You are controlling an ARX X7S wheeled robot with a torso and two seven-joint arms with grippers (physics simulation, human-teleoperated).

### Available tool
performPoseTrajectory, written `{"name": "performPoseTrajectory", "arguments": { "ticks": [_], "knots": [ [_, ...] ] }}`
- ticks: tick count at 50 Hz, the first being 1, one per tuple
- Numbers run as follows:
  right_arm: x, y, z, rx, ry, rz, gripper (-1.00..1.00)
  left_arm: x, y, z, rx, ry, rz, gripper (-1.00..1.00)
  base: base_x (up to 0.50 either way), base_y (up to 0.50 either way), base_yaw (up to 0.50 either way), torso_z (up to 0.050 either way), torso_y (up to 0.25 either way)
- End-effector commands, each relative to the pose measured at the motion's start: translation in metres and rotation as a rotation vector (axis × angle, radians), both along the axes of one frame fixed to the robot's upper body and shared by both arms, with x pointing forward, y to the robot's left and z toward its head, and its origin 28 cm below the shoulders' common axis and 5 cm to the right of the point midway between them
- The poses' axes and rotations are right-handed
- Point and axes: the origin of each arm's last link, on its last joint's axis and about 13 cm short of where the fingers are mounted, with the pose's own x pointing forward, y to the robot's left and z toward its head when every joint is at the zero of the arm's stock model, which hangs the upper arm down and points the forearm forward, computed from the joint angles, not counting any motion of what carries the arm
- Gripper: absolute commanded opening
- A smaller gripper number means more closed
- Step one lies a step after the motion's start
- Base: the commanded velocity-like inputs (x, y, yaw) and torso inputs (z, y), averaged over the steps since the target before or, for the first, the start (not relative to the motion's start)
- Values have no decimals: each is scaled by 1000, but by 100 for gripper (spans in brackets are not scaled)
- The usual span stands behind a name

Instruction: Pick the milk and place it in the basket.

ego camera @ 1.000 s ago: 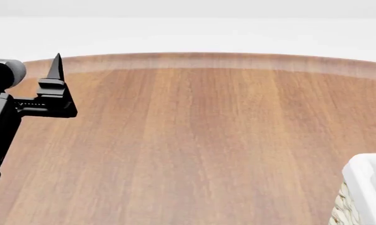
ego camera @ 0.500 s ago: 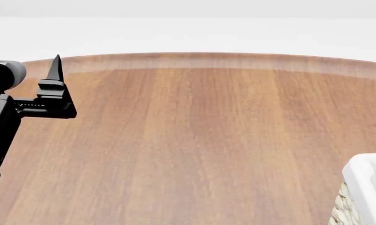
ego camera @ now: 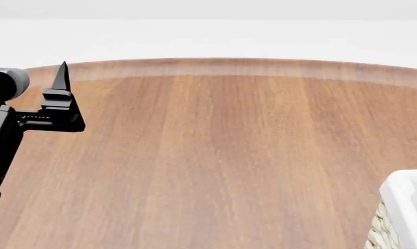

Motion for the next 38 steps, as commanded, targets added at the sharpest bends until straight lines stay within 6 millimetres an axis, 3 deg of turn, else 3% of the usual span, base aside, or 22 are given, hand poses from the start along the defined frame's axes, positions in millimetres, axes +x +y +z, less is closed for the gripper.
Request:
{"name": "performPoseTrajectory", "arguments": {
  "ticks": [1,11,26,38],
  "knots": [
    [16,29,38,-81,-127,150,100,0,-1,-1,0,2,-1,100,0,0,0,0,0],
    [43,76,61,-170,-152,368,100,0,-1,0,1,1,-3,100,0,0,0,0,0],
    [63,120,50,-190,-196,594,100,-2,-5,0,3,0,-17,100,0,0,0,0,0],
    [60,142,49,-238,-213,699,100,-3,-8,-1,2,2,-26,100,0,0,0,0,0]
  ]
}}
